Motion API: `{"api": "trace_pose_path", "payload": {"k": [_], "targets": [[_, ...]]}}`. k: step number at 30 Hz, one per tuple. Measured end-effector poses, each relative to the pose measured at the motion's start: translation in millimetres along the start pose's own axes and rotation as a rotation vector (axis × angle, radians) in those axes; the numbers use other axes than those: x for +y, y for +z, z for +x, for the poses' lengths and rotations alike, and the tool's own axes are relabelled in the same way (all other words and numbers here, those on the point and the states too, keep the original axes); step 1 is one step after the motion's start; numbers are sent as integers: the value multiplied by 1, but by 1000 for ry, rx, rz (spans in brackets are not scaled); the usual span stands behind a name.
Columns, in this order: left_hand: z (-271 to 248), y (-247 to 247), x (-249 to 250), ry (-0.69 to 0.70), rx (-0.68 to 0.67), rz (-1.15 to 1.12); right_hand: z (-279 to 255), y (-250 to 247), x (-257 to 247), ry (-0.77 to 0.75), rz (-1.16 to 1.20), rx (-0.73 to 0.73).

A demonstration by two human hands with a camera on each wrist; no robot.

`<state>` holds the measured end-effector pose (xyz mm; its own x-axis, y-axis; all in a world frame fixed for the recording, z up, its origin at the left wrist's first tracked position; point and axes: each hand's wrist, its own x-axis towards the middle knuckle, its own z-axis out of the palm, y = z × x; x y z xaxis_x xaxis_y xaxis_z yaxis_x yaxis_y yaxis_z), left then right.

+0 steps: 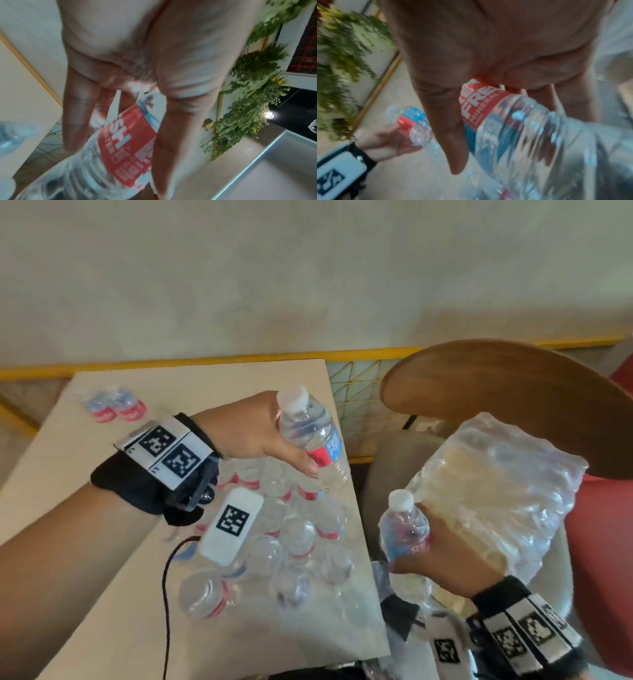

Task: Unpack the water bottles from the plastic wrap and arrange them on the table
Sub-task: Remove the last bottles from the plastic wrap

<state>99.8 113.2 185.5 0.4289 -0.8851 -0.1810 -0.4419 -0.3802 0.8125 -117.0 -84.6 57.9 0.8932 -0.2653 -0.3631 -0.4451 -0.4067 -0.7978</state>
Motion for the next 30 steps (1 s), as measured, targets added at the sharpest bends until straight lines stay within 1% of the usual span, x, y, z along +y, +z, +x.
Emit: {"api": "trace_pose_path", "payload": {"k": [1,4,8,10,12,13,15,18,20,23,26,30], "targets": [[-13,-6,-3,-6,45,-15,-1,-1,-15,-21,31,16],[-53,-24,-15,-41,151,-60,-3,2,-63,-187,12,68],[-106,-48,-31,-57,276,-126,-3,24,-135,-390,99,93],[-130,-58,-38,-34,308,-148,2,40,-165,-463,177,56],[-154,-66,-48,-22,318,-128,10,57,-190,-512,206,-14],[-166,-70,-55,-37,317,-121,14,66,-201,-536,202,-51],[-189,-75,-71,-114,318,-120,23,89,-220,-587,179,-115],[-216,-74,-102,-223,296,-83,37,129,-236,-631,65,-190],[-226,-65,-127,-282,310,-57,45,153,-240,-660,-2,-225],[-230,-47,-172,-353,387,-74,55,181,-241,-680,-121,-267],[-226,-26,-219,-416,480,-150,62,201,-243,-672,-238,-293],[-214,-3,-264,-486,564,-222,68,219,-245,-716,-503,-358]]}}
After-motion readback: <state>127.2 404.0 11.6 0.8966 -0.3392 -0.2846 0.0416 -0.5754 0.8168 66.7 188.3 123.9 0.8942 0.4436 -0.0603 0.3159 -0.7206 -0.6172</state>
